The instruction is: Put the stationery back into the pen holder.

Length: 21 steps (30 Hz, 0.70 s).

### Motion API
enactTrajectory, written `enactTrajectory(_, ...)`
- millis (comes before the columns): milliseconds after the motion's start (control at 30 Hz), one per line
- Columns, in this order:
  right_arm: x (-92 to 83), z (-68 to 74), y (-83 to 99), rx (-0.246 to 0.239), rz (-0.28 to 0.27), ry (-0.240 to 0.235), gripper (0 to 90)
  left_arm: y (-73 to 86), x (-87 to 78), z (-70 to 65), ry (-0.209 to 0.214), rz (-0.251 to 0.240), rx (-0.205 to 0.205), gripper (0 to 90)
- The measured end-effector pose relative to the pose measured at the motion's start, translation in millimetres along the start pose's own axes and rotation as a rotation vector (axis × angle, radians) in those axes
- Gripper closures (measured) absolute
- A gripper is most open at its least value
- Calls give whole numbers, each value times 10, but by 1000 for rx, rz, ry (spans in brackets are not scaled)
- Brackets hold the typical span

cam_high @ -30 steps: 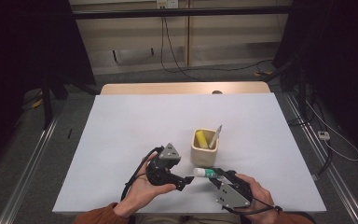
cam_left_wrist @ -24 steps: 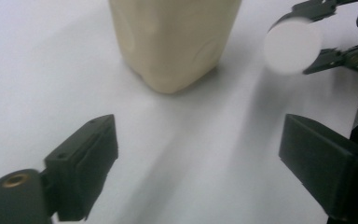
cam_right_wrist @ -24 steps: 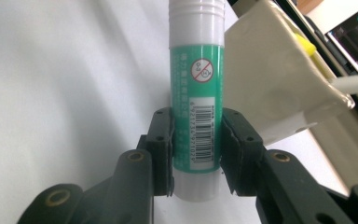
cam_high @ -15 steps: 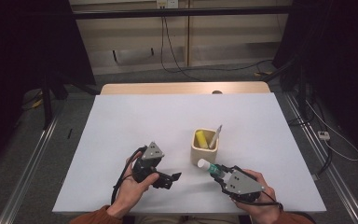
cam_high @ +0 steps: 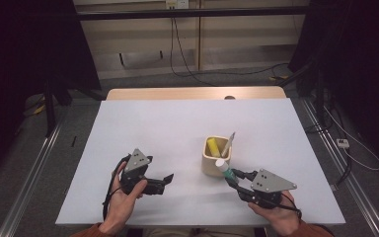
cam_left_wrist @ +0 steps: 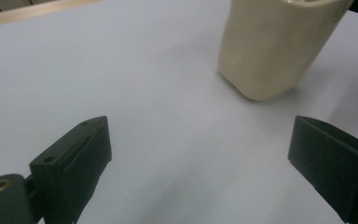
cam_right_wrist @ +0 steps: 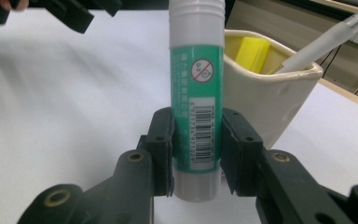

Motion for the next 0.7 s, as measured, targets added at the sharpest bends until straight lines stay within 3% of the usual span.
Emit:
enactTrajectory(100, -2, -25, -15, 28, -9, 1, 670, 17, -91, 49, -14, -32, -25, 60)
enactTrajectory(267, -2, -66, -66, 74, -36, 1, 670, 54, -283, 137, -46, -54, -20, 59)
enactTrajectory(433, 0, -86, -107, 104, -53, 2, 670, 163, -426, 210, -67, -78, -47, 58)
enactTrajectory(700, 18, -143, -197, 156, -90, 5, 670, 292, -531, 226, -85, -114, -79, 58)
Point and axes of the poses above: each handheld gripper's, and its own axes: x roughly forward along the jaws, y roughly out of its underside, z roughly to its left, the point moved 6 cm from there along x, roughly forward along the jaws, and after that the axes turned 6 degrees about -z, right-handed, at the moved point
